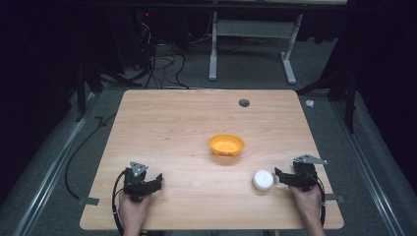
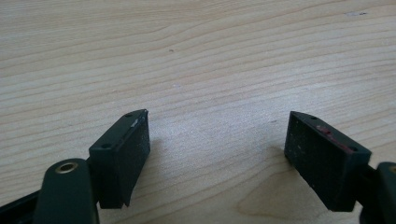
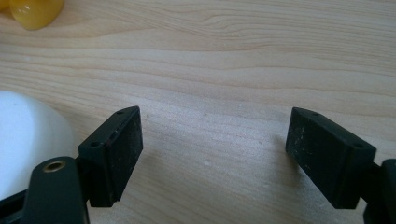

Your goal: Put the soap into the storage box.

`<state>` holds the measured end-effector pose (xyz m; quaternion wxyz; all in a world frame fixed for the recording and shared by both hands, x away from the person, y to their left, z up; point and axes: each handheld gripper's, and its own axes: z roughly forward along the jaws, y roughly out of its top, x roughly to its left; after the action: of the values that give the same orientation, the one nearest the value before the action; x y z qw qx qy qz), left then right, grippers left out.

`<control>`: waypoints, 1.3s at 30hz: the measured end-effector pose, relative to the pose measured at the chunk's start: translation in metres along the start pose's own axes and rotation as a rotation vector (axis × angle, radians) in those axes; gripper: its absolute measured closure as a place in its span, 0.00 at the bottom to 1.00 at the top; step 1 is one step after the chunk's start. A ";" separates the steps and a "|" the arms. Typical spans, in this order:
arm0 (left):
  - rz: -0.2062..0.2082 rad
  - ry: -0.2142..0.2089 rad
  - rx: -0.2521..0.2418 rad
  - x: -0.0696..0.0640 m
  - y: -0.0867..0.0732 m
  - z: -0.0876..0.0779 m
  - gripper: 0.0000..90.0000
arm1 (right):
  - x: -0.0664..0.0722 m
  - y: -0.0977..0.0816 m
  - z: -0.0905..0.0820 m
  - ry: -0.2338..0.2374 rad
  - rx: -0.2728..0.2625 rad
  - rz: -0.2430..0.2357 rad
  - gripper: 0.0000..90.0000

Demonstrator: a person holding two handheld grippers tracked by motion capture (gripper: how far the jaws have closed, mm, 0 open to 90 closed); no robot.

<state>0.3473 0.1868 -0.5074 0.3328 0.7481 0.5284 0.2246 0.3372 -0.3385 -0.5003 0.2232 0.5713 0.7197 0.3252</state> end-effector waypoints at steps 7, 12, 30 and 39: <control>0.000 0.000 -0.002 0.000 0.000 0.000 0.25 | 0.000 -0.002 -0.015 0.036 -0.047 0.013 0.22; 0.000 0.000 -0.002 0.000 0.000 0.000 0.25 | 0.004 -0.002 -0.026 0.049 -0.086 0.014 0.23; 0.000 0.001 -0.002 0.000 0.000 0.000 0.25 | 0.038 0.003 -0.052 0.117 -0.143 -0.071 0.23; 0.002 -0.002 -0.001 0.000 0.000 0.000 0.25 | 0.060 0.004 -0.050 0.159 -0.129 -0.142 0.21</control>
<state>0.3470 0.1864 -0.5076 0.3336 0.7486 0.5273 0.2242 0.2904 -0.2909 -0.4601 0.2243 0.4756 0.7515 0.3984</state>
